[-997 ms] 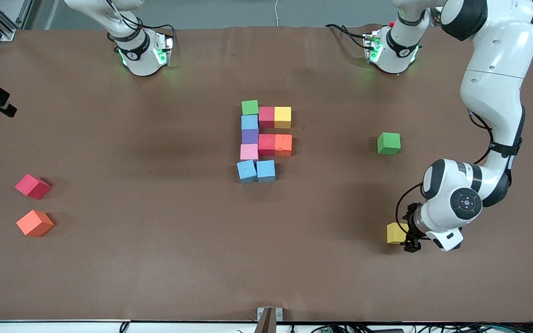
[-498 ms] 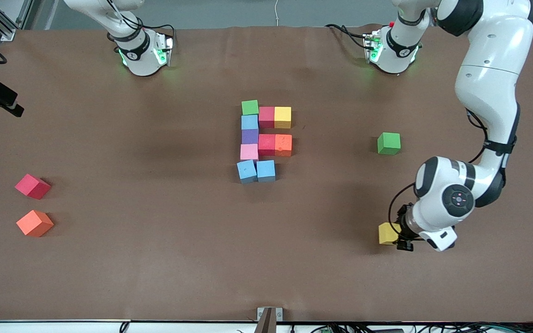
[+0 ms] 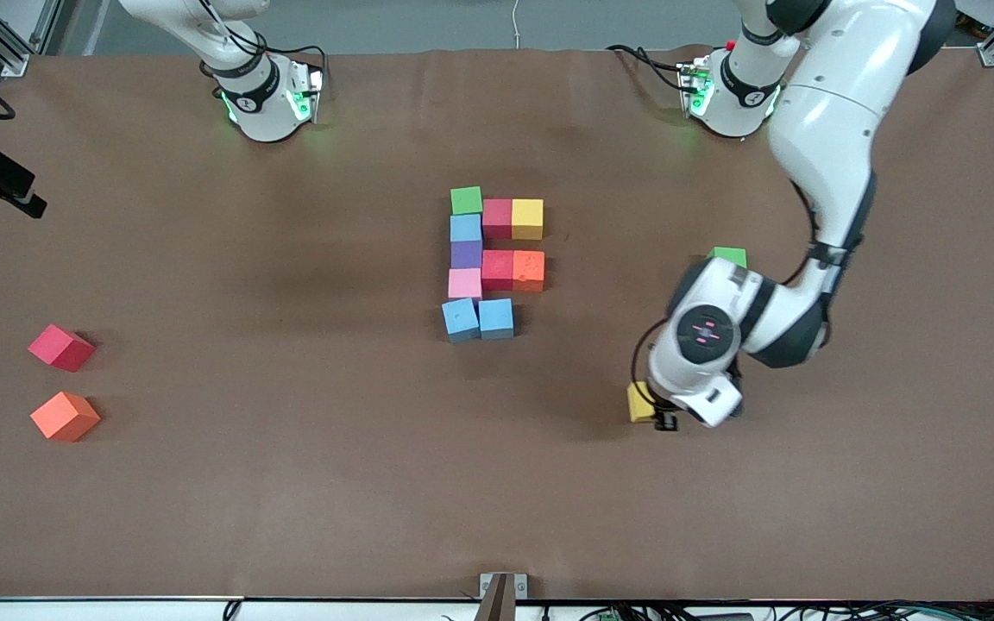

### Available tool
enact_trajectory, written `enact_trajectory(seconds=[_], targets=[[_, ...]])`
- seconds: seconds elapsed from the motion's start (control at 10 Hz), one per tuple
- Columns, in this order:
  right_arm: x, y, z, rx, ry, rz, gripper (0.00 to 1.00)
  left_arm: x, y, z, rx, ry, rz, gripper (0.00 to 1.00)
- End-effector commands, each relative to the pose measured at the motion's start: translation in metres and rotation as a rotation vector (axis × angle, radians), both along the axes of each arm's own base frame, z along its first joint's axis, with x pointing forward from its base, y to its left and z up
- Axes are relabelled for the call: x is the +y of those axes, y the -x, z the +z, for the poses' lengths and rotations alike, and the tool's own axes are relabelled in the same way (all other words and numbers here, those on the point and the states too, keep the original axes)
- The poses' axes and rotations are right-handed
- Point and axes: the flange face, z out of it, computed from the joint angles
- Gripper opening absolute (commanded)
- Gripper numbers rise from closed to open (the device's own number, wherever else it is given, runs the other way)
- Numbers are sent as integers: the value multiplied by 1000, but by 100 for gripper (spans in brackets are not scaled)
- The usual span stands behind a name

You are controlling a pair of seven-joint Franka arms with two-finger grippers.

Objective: Arrange 11 blocks into digit 3
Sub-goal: 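Carry the yellow block beside the blue block with the left gripper and release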

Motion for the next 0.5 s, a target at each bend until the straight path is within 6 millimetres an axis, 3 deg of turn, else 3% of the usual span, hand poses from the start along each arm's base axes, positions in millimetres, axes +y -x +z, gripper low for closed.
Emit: enact_trajectory(seconds=[0.0,0.3,0.4], targets=[[1,5,1,0,3,8,100,-44,47,-3,3,-51,29,27],[1,5,0,3,2,7,100,-99,131,-2,14,-82,-31,27],[0,5,0,3,2,5,100,-109,144,-6,13,-61,-32,27]])
